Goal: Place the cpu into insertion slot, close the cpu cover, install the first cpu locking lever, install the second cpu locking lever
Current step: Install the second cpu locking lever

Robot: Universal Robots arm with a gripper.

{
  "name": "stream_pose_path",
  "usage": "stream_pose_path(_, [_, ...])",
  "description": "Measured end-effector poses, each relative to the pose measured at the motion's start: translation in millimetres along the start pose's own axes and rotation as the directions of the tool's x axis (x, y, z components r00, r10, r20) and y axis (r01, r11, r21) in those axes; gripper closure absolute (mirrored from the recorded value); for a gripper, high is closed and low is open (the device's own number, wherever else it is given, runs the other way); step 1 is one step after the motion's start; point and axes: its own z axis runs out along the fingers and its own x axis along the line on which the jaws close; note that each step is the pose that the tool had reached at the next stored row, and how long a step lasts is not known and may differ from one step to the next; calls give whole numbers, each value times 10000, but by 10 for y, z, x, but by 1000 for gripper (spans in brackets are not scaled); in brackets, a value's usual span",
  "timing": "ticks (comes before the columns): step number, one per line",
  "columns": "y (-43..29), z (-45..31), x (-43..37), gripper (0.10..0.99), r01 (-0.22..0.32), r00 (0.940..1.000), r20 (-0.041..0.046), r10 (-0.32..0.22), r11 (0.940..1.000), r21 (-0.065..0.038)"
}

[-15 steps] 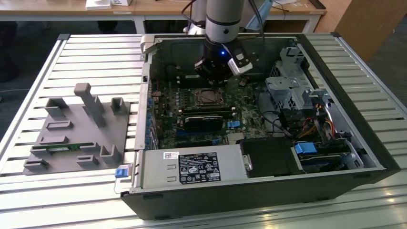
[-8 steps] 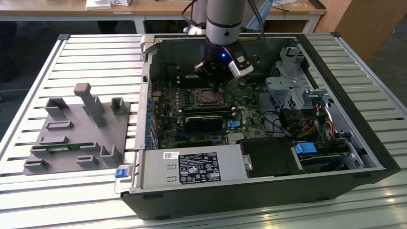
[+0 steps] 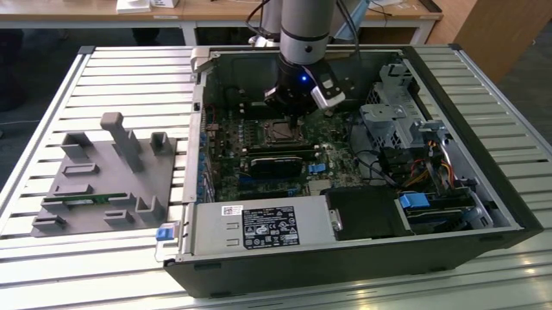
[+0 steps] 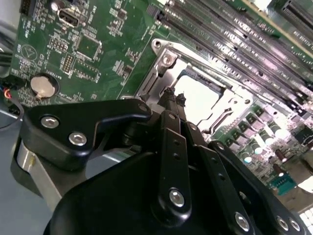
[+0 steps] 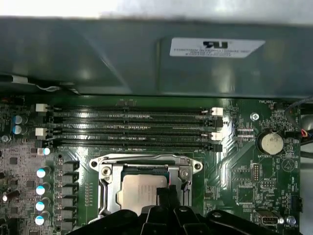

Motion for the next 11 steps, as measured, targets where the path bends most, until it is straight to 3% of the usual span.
stream_pose_path(3, [-8, -18, 0, 980, -1, 10000, 0, 1, 10000, 1])
stream_pose_path(11, [-2, -228, 0, 980, 1, 10000, -4, -1, 10000, 0])
